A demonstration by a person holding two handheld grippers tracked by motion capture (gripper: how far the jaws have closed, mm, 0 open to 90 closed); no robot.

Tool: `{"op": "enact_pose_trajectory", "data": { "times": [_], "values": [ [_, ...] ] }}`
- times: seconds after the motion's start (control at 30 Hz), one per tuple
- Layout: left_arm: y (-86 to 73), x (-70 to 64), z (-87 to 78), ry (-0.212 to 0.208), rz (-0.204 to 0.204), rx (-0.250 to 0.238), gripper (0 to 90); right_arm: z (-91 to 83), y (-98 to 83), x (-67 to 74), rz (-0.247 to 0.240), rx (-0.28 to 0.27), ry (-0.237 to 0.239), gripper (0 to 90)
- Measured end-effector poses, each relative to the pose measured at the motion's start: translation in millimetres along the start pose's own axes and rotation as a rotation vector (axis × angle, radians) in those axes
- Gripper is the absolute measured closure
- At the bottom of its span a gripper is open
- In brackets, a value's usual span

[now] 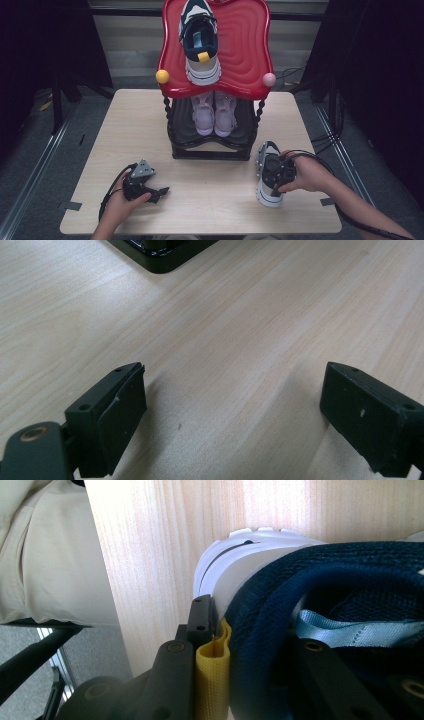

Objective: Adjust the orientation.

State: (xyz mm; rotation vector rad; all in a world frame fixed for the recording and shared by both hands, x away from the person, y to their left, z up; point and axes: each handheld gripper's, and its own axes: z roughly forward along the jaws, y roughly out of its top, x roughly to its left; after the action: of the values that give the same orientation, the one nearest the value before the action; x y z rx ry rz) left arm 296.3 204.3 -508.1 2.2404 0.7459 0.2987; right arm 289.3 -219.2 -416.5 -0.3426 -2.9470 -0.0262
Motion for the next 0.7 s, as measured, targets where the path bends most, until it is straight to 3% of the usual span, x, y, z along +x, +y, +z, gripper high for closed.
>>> {"op": "enact_pose_trajectory", "data": {
  "times": [0.1,0.13,0.17,0.2,0.23,0.27,0.37,0.57,0.7],
  "values": [
    [0.0,0.0,-0.1,0.001,0.0,0.001,10.8,-1.6,-1.0,1.0,0.02,-0.003,-0.003,71.7],
    [0.0,-0.1,0.1,-0.002,-0.001,0.0,10.8,-1.2,-2.1,-0.7,0.003,-0.032,0.0,71.7],
    [0.0,0.0,0.2,-0.003,-0.001,-0.001,10.8,-2.6,-2.4,0.6,0.021,-0.02,0.0,71.7],
    [-0.1,0.0,0.2,-0.003,-0.001,-0.002,10.8,-3.4,-2.9,-0.4,0.005,-0.025,-0.005,71.7],
    [0.0,0.0,0.1,-0.001,0.0,-0.001,10.8,-4.9,-3.2,1.2,0.029,-0.02,-0.009,71.7],
    [-0.1,-0.1,0.2,-0.003,-0.002,-0.001,10.8,-5.7,-3.9,-0.1,0.013,-0.024,-0.008,71.7],
    [0.0,0.0,0.0,0.0,0.0,0.0,10.8,-10.0,-5.6,0.8,0.033,-0.022,-0.015,71.7],
    [0.1,0.0,-0.1,0.001,0.0,0.001,10.8,-14.0,-9.1,-0.9,0.019,-0.021,-0.023,71.7],
    [0.0,-0.5,0.2,0.001,-0.006,-0.004,10.8,-17.7,-10.0,0.9,0.041,-0.01,-0.021,71.6]
  ]
}}
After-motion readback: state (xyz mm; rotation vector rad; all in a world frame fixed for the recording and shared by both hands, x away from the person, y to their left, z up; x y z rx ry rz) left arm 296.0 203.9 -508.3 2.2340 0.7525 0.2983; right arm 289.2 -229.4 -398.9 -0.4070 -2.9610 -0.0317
